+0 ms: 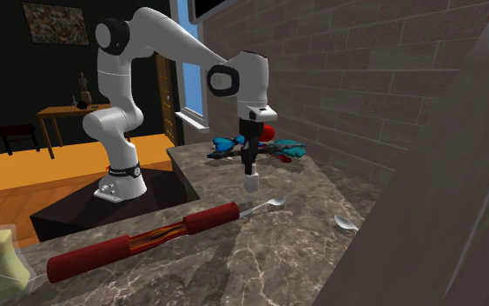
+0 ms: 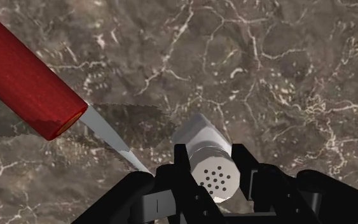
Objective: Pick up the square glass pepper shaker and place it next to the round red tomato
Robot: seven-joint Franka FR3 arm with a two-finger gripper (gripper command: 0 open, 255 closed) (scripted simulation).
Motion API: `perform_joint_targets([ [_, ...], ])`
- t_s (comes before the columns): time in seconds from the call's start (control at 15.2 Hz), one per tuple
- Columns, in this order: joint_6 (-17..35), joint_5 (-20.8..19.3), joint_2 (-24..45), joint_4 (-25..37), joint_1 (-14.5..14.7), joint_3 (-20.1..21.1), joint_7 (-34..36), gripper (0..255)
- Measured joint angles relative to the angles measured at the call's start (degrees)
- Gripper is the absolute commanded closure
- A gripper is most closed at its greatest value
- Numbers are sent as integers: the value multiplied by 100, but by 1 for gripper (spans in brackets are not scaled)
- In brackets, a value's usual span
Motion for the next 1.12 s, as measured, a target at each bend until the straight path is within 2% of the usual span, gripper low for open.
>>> perform_joint_targets([
  [1.12,-1209,-50,-357,855,13,-9,16,255],
])
